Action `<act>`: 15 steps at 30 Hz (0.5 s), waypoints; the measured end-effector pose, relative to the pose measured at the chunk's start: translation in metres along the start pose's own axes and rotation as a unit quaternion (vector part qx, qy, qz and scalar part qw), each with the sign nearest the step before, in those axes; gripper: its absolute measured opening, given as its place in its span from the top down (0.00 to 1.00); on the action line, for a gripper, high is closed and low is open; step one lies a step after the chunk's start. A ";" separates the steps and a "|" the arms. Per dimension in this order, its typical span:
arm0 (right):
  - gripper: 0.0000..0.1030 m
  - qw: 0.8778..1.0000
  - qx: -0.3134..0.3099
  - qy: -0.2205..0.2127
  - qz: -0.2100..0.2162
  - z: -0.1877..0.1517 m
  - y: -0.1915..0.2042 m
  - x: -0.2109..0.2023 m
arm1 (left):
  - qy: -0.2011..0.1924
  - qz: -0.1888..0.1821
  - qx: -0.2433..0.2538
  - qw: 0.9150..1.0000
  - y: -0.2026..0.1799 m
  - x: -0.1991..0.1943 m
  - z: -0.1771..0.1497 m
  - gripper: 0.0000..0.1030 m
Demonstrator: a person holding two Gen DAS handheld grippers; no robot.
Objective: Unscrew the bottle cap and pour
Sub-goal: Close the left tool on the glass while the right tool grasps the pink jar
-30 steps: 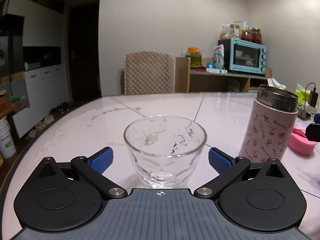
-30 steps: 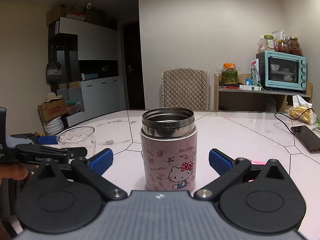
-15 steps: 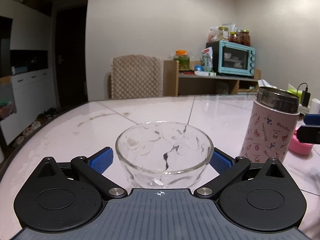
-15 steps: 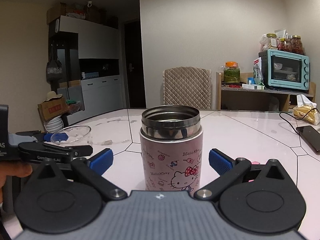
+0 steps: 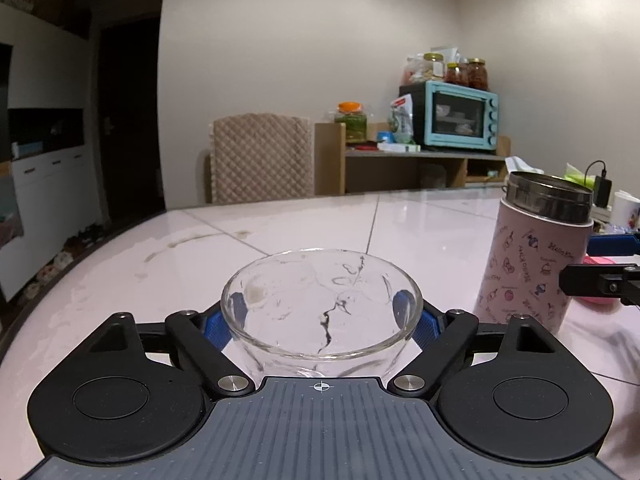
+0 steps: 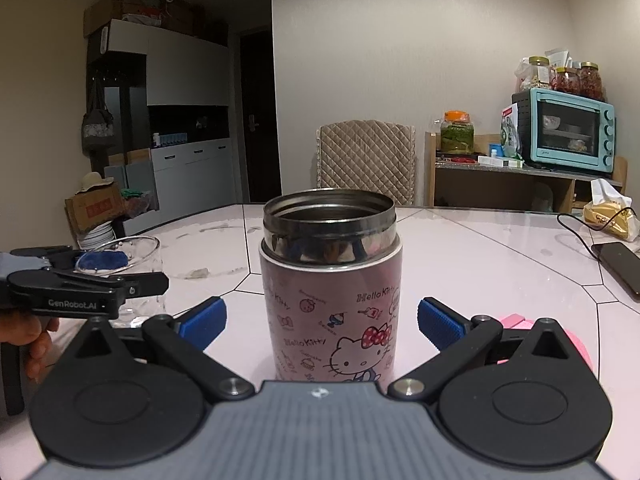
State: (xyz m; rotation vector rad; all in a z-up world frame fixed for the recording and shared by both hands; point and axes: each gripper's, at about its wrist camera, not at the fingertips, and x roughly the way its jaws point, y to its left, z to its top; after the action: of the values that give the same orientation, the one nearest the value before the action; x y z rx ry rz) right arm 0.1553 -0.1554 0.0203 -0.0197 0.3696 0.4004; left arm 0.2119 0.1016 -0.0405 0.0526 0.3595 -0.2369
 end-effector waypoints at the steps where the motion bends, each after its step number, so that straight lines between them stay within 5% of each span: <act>1: 0.00 1.000 0.000 0.001 0.000 0.000 0.000 0.001 | 0.000 -0.002 0.000 1.000 0.000 0.000 0.000 0.14; 15: 0.00 1.000 0.011 0.006 -0.014 0.000 -0.001 0.018 | 0.000 -0.067 0.013 0.998 0.013 0.003 0.002 0.15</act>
State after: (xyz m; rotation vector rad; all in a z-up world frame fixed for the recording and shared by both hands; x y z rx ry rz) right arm 0.1713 -0.1490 0.0136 -0.0063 0.3852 0.3688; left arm 0.2188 0.1138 -0.0397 0.0535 0.3594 -0.3733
